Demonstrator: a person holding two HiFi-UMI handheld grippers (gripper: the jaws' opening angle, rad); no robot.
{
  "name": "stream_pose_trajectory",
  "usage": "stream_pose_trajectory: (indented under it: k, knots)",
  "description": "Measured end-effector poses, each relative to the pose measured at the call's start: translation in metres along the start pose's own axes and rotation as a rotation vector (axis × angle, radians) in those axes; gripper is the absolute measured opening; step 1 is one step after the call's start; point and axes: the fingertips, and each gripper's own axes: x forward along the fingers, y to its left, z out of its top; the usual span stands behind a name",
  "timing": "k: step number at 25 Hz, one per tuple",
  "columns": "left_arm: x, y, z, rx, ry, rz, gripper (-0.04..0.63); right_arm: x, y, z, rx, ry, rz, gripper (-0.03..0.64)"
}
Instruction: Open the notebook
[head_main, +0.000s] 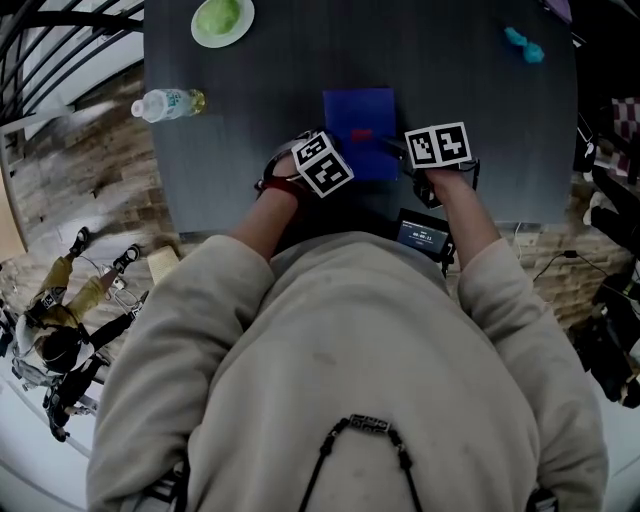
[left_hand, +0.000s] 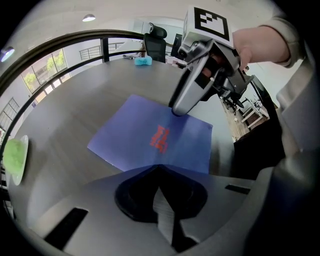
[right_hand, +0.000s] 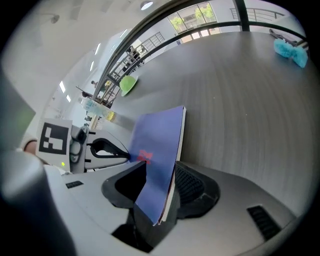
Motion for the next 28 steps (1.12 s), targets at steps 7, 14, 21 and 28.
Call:
stream_pose_trajectory:
  k: [7, 14, 21, 28]
  knots:
    - [0.000, 0.000, -0.002, 0.008, 0.004, 0.001, 0.007, -0.021, 0.032, 0.019, -0.007, -0.056, 0.101, 0.183]
    - [0.000, -0.001, -0.003, 0.014, 0.009, -0.001, 0.006, -0.035, 0.081, 0.023, -0.043, -0.097, 0.228, 0.183]
    - [-0.007, -0.002, 0.000, -0.009, -0.026, -0.049, 0.007, -0.037, 0.120, 0.026, -0.059, -0.122, 0.349, 0.183]
    - [-0.054, -0.004, 0.017, -0.042, -0.174, -0.052, 0.007, -0.046, 0.152, 0.038, -0.059, -0.144, 0.476, 0.183]
